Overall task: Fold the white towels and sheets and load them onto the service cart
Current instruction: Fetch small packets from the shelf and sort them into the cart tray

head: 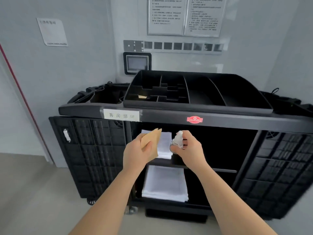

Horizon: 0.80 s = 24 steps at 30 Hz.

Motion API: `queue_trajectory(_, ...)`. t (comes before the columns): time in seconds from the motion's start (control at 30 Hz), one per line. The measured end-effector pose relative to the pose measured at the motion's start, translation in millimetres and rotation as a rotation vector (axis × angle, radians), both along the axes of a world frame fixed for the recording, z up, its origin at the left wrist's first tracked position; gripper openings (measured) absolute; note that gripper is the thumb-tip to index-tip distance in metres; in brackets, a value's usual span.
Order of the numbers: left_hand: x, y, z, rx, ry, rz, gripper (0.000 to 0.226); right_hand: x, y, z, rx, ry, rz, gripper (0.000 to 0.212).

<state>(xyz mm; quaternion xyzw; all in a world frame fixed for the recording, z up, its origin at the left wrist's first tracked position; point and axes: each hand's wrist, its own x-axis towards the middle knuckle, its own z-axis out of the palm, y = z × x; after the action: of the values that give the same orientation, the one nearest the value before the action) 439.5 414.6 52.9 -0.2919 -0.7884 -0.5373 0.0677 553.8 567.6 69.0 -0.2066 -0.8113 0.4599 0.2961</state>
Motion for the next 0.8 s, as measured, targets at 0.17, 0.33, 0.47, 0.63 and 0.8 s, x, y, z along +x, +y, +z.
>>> queue_trajectory(0.17, -66, 47, 30, 0.057, 0.103, 0.035, 0.019, -67, 54, 31, 0.087, 0.053, 0.027, 0.038)
queue_trajectory(0.33, -137, 90, 67, 0.142, 0.236, 0.012, 0.026, -139, 100, 59, 0.184, 0.120, 0.004, 0.039)
queue_trajectory(0.47, -203, 123, 95, 0.168, 0.277, -0.006, 0.028, -197, 139, 83, 0.225, 0.128, -0.034, 0.044)
queue_trajectory(0.63, -272, 164, 116, 0.155, 0.312, -0.034, 0.028, -252, 182, 98, 0.267, 0.094, -0.056, 0.046)
queue_trajectory(0.8, -316, 199, 100, 0.111, 0.273, -0.059, 0.029, -291, 210, 84, 0.279, -0.096, 0.005, 0.048)
